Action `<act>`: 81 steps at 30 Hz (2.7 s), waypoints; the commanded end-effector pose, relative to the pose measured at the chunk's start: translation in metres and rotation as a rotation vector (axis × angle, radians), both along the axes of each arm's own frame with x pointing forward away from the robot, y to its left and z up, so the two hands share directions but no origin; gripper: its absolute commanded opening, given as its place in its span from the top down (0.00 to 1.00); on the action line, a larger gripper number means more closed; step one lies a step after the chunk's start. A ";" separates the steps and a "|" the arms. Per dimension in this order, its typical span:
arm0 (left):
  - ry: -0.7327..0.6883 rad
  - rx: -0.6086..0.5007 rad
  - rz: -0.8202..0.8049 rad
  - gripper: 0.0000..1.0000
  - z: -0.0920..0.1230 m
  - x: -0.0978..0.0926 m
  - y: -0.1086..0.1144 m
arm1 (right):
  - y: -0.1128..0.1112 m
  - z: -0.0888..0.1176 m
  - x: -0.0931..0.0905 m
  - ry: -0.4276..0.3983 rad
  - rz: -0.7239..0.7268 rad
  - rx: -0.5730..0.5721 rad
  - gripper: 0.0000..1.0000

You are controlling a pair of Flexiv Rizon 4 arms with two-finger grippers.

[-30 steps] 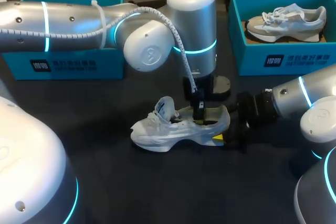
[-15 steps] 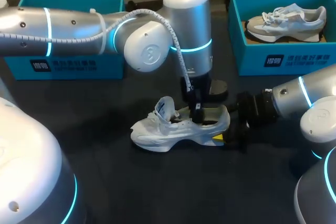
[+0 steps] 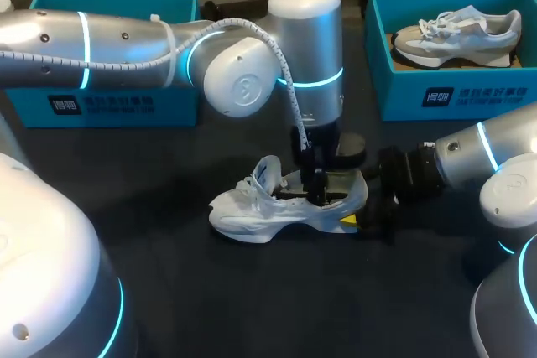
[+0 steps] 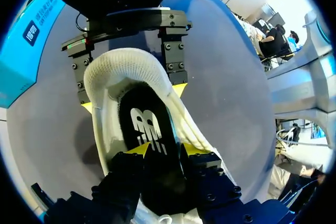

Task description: Take the shoe out of the shoebox, open the shoe tongue, remove and reinsert the insole, then place the shoe into the shoebox

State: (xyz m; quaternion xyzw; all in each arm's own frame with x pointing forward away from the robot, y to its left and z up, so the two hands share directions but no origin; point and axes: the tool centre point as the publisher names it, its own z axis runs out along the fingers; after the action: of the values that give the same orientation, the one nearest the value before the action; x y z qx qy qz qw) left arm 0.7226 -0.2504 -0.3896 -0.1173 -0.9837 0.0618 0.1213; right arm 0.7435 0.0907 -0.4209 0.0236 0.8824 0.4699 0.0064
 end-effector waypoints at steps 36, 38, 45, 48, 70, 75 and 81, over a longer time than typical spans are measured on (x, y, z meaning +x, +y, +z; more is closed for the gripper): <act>-0.386 -0.058 -0.023 1.00 -0.060 0.010 0.005 | 0.000 -0.001 0.000 -0.001 -0.001 -0.003 1.00; -0.391 -0.059 -0.018 1.00 -0.054 0.013 0.007 | 0.000 -0.001 0.000 -0.001 -0.001 -0.003 1.00; -0.400 -0.054 -0.007 1.00 -0.032 0.023 0.015 | 0.000 -0.001 0.000 -0.001 -0.001 -0.003 1.00; -0.408 -0.046 -0.007 1.00 -0.026 0.024 0.017 | 0.000 -0.001 0.000 -0.001 -0.001 -0.003 1.00; -0.300 -0.082 -0.008 1.00 0.025 0.028 0.029 | 0.000 -0.001 0.000 -0.001 -0.001 -0.003 1.00; -0.267 -0.093 -0.012 1.00 0.034 0.027 0.033 | 0.000 -0.001 0.000 -0.001 -0.001 -0.003 1.00; -0.255 -0.108 -0.006 1.00 0.045 0.023 0.039 | 0.000 -0.001 0.000 -0.001 -0.001 -0.003 1.00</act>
State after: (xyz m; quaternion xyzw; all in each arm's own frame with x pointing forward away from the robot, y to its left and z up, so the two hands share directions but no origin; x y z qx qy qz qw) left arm 0.7482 -0.2211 -0.3515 -0.1328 -0.9866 0.0941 -0.0079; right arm 0.7445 0.0909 -0.4208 0.0241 0.8822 0.4702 0.0067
